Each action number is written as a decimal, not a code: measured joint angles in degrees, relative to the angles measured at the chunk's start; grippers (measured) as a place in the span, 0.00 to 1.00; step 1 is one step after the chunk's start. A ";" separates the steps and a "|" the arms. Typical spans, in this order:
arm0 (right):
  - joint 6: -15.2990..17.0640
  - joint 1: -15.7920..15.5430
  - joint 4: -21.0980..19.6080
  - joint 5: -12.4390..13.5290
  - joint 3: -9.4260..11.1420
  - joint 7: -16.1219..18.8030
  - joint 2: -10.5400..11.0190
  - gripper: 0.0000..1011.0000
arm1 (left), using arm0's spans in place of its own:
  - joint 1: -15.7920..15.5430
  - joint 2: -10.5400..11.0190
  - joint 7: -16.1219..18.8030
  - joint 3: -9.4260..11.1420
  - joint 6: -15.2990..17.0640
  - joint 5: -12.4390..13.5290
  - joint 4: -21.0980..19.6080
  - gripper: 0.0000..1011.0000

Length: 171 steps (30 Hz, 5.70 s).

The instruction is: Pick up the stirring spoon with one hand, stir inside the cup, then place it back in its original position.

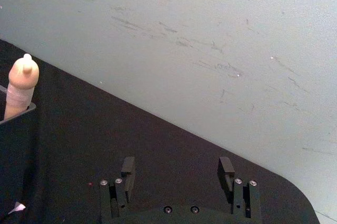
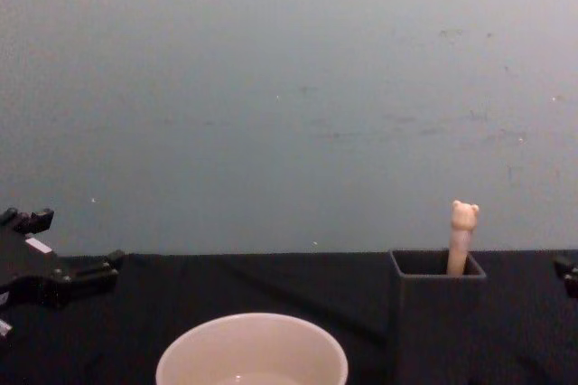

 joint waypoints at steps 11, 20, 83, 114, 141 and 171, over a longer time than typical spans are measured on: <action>0.00 0.00 0.00 0.00 0.00 0.00 0.00 0.99 | 0.00 0.00 0.00 0.00 0.00 0.00 0.00 0.99; 0.02 -1.41 -2.47 1.03 1.92 0.95 0.46 0.99 | 0.00 0.00 0.00 0.00 0.00 0.00 0.00 0.99; 15.07 2.41 -5.26 14.43 4.64 25.95 -5.20 0.99 | 0.00 0.00 0.00 0.00 0.00 0.00 0.00 0.99; 15.53 3.87 -3.53 14.14 4.56 26.30 -6.72 0.99 | 0.00 0.00 0.00 0.00 0.00 0.00 0.00 0.99; 15.44 3.82 -3.60 14.20 4.56 26.19 -6.71 0.80 | 0.00 0.00 0.00 0.00 0.00 0.00 0.00 0.99; 15.44 3.82 -3.60 14.20 4.56 26.19 -6.71 0.21 | 0.00 0.00 0.00 0.00 0.00 0.00 0.00 0.99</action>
